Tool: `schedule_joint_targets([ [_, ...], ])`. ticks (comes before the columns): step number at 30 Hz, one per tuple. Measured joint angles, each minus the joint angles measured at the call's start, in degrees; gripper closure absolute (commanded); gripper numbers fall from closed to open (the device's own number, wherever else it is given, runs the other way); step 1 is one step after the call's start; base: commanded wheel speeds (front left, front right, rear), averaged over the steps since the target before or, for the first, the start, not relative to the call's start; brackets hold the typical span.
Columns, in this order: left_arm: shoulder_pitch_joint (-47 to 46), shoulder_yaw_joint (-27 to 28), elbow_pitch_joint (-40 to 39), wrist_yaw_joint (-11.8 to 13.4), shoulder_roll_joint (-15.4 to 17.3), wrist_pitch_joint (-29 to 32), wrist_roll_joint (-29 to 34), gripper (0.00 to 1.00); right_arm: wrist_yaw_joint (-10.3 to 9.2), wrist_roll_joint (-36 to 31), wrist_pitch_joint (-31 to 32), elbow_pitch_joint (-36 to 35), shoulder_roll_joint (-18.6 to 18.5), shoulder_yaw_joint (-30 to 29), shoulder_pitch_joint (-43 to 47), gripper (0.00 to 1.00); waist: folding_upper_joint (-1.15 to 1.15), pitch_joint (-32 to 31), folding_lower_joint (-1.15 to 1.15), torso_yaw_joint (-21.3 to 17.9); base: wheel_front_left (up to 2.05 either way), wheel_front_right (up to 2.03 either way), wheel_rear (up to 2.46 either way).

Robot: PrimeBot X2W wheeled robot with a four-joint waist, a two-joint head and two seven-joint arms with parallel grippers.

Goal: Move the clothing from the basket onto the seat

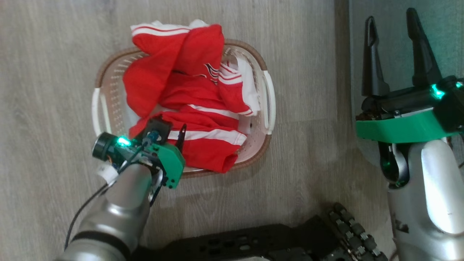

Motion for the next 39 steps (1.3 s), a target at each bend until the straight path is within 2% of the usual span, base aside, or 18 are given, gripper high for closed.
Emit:
schedule_joint_targets([
  [8,-5.0,-2.0,7.7,-0.1,0.1,0.8,1.5,0.0,0.0,1.3,0.0,-0.7,0.0,1.2,-1.2,0.0,0.0,3.2,0.0,-2.0,0.0,0.0,0.0],
  [19,-7.7,-4.4,10.3,1.5,1.3,3.3,3.4,0.0,0.0,2.9,0.0,-1.2,0.0,1.9,-2.1,0.0,0.0,5.8,0.0,-3.8,0.0,0.0,0.0],
  [20,-7.7,-4.5,10.3,1.5,1.3,3.6,3.4,0.5,0.0,3.0,0.0,-1.2,0.0,1.9,-2.1,0.0,0.0,5.9,0.0,-3.9,0.0,0.0,0.0],
  [21,-7.7,-4.6,10.5,1.5,1.3,3.6,3.4,0.91,0.0,3.1,0.0,-1.2,0.0,1.9,-2.1,0.0,0.0,5.9,0.0,-4.0,0.0,0.0,0.0],
  [22,-7.7,-4.6,10.6,1.5,1.3,3.6,3.4,1.0,0.0,3.3,0.0,-1.1,0.0,1.9,-2.1,0.0,0.0,5.8,0.0,-4.1,0.0,0.0,0.0],
  [31,-7.3,-5.0,10.2,0.8,1.2,0.8,1.2,1.0,0.0,4.1,0.0,0.8,0.0,1.9,-2.1,0.0,0.0,2.2,0.0,-4.0,0.0,0.0,0.0],
  [33,-6.8,-4.6,9.5,-0.1,1.0,0.5,0.2,1.0,0.0,4.2,0.0,1.6,0.0,1.9,-2.1,0.0,0.0,0.8,0.0,-3.9,0.0,0.0,0.0],
  [39,-3.4,-3.4,4.8,-0.6,0.6,0.0,-2.9,1.0,0.0,4.2,0.0,4.8,0.0,1.5,-1.5,0.0,0.0,-5.0,0.0,-3.1,0.0,0.0,0.0],
])
